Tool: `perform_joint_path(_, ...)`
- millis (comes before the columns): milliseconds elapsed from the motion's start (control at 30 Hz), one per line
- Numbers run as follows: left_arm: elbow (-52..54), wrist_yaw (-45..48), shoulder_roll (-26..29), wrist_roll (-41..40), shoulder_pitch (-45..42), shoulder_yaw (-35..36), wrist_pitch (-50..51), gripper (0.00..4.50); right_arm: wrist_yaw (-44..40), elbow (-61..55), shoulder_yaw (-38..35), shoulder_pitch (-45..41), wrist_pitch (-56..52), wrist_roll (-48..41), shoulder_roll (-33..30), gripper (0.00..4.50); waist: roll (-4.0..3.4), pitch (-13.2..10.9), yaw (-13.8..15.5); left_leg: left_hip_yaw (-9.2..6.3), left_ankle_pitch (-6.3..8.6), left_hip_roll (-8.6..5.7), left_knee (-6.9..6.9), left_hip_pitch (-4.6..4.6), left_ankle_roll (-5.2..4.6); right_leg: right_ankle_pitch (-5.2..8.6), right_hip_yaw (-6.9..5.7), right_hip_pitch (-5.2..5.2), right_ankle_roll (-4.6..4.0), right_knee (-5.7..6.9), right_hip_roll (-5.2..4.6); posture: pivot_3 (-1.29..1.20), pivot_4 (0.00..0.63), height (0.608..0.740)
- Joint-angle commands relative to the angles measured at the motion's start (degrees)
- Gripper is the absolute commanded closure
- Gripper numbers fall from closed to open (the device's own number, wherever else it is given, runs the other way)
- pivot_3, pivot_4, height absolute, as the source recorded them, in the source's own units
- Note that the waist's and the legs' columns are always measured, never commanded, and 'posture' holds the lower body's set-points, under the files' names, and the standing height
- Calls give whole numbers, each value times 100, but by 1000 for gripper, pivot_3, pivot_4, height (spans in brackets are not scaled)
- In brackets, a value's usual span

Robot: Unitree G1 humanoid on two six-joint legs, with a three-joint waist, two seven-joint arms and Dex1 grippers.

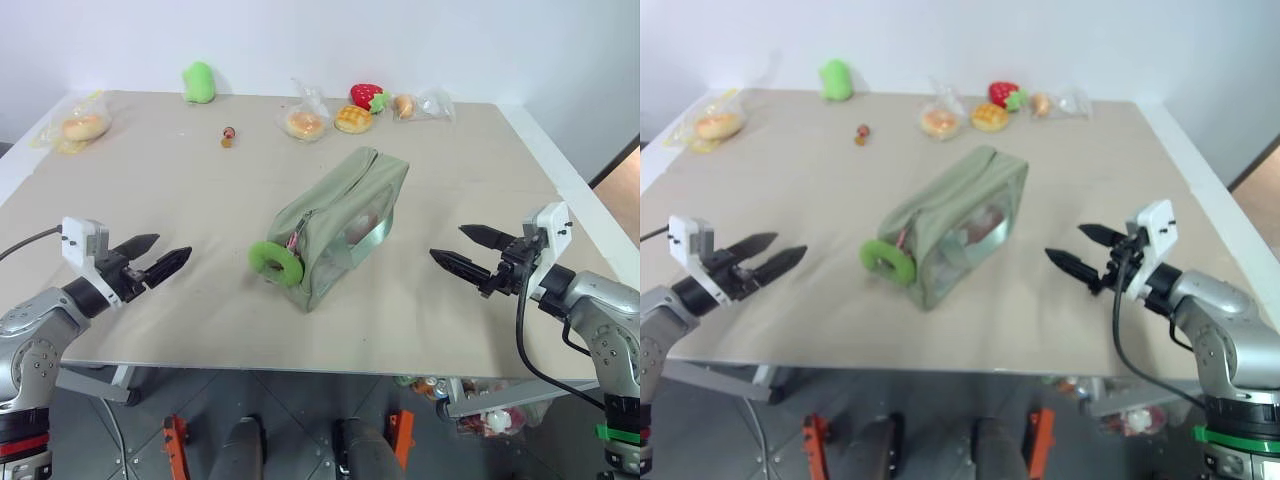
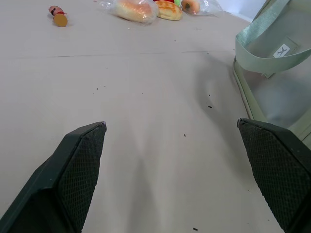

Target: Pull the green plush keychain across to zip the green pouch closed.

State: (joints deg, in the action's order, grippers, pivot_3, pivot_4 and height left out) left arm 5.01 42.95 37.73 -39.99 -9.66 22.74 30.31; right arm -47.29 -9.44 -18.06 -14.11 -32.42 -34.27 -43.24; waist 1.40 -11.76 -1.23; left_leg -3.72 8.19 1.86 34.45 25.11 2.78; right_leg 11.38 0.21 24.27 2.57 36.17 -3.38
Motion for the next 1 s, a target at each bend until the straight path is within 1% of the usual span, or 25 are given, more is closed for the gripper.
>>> perform_joint_path(33,68,183,227,-50,-146,78,14,0,-142,31,57,-211,156,109,-189,63,0,0,0,0,0,0,0,0,0,0,0,0,0,0,0,0,150,740)
perform_joint_path(100,103,443,372,-41,-249,-15,-4,0,-214,210,215,-517,325,328,-297,63,1,-1,-8,2,0,1,4,-1,0,0,1,0,0,0,0,0,150,740)
perform_joint_path(300,142,919,571,-234,-775,-229,186,0,-719,488,635,-1339,551,580,-605,63,1,-1,-3,25,-2,13,11,-2,-2,-1,2,1,-1,1,-2,0,150,740)
perform_joint_path(433,277,1386,879,-386,-1409,-575,530,0,-1559,788,1307,-2457,889,945,-938,63,0,-7,-14,38,-2,17,9,3,-2,-3,9,9,1,2,0,0,150,740)
perform_joint_path(500,275,1476,936,-433,-1692,-681,668,0,-1872,1029,1576,-2970,1034,1107,-967,63,-1,-7,-16,43,-2,17,2,9,-2,-5,15,24,4,5,2,0,150,740)
perform_joint_path(600,272,1619,981,-482,-2017,-812,795,0,-2367,1347,1963,-3609,1371,1375,-942,63,-1,-6,-17,46,3,25,-3,-2,1,-3,16,16,6,9,10,0,150,740)
perform_joint_path(700,371,1798,963,-695,-2439,-898,963,0,-3010,1803,2496,-4640,1822,1655,-603,63,-1,-7,-25,45,10,27,-7,2,6,5,17,18,16,10,13,0,150,740)
perform_joint_path(733,389,1807,930,-789,-2556,-887,1020,0,-3292,1872,2672,-4866,1940,1691,-494,63,-1,-10,-56,50,12,27,-5,3,7,5,23,25,18,12,14,0,150,740)
perform_joint_path(833,484,1810,866,-973,-2674,-862,1162,0,-3899,2076,2997,-5089,2240,1748,-219,63,0,-8,-76,48,11,29,-6,17,8,-7,26,46,44,25,18,0,150,740)
perform_joint_path(1000,775,1822,822,-1105,-2541,-931,1211,0,-4179,2821,3381,-5370,2842,2201,285,63,1,-9,-102,46,14,28,-4,7,13,2,29,30,49,28,20,0,150,740)
